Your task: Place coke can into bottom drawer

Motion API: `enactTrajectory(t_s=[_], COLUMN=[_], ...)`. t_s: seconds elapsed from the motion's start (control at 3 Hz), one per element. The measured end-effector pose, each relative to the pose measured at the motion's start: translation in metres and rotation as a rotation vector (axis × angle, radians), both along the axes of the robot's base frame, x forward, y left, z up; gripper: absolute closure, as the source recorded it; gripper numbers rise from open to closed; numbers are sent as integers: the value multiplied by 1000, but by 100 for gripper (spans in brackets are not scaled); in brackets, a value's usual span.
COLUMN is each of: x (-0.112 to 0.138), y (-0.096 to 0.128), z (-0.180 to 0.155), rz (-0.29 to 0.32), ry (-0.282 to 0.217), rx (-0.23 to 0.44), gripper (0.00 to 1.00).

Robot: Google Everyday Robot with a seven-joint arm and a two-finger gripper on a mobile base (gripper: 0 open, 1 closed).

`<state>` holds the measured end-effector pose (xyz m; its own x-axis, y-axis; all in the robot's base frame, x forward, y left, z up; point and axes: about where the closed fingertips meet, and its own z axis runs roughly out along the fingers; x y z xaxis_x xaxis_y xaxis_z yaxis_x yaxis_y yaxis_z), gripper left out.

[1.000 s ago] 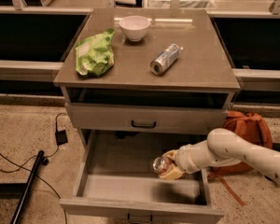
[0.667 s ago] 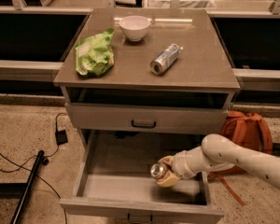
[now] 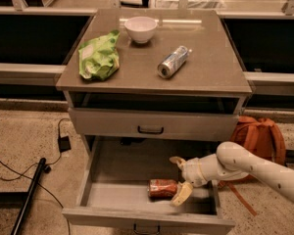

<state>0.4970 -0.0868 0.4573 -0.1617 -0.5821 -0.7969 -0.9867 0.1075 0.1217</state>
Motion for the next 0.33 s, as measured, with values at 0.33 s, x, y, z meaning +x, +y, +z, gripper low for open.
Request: enactTrajectory(t_s=[0.33], x=[3], y=[0], z=[4], rz=[3], ry=[2], rx=[8], gripper=[0])
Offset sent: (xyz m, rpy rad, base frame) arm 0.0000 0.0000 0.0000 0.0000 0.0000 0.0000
